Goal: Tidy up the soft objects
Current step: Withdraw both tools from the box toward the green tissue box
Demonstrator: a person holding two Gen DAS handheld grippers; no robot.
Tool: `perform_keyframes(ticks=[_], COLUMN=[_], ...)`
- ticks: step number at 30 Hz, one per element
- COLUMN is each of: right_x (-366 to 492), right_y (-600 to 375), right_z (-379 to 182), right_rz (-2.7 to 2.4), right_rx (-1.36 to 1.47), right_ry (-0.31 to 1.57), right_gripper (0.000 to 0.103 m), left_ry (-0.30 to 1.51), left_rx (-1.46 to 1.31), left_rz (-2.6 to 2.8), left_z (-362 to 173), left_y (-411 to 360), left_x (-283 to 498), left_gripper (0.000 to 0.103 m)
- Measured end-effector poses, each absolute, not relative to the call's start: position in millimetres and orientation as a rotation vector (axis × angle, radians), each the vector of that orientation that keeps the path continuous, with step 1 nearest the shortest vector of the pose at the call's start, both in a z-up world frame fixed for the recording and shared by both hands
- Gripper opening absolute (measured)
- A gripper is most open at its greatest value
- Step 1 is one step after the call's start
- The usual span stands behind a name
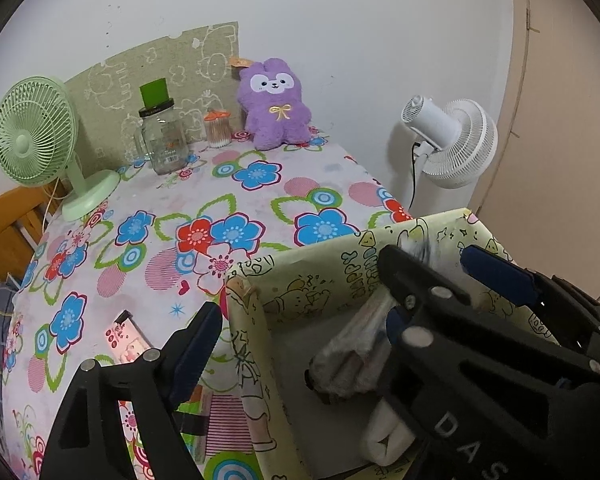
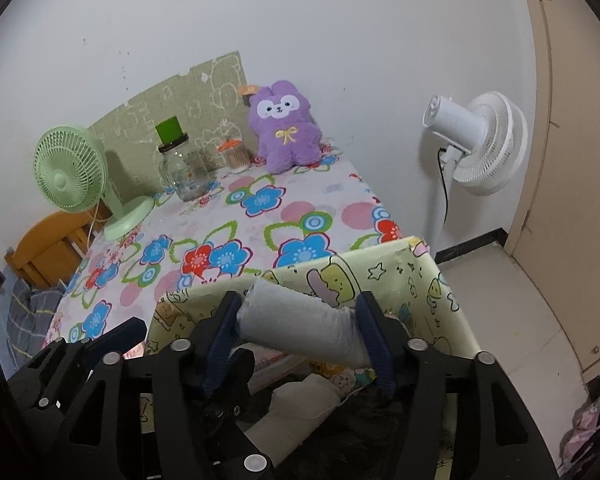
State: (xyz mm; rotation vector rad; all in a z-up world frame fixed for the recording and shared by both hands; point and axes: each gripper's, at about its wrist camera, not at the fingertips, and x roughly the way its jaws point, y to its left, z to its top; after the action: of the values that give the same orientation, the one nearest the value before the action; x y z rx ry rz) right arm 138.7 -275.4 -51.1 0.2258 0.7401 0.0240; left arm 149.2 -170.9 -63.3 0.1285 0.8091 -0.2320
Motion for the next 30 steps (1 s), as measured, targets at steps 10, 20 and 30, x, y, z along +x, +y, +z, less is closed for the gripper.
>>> perform_keyframes(ticks=[10, 20, 30], right_x=[129.1, 112.0, 91.5], right_y=[-276.0, -265.4, -242.9], right_z=[-42.3, -25.9, -10.3], right_rz=[-0.012, -0.025, -0.027], right_rx=[0.182, 0.149, 0.117], right_ry=[0.732, 0.701, 0.665], right_gripper=[0.081, 0.084, 0.086], left_ry=[0.787, 0.739, 0.696], left_rx=[0.119, 0.099, 0.083], left_rz=[-0.259, -0.264, -0.245], left_z=[-57.9, -44.4, -31.7], left_y=[-172.7, -160.5, -138.6], left_x=[141.4, 124.3, 104.2], left_gripper=[0.092, 0.097, 0.097])
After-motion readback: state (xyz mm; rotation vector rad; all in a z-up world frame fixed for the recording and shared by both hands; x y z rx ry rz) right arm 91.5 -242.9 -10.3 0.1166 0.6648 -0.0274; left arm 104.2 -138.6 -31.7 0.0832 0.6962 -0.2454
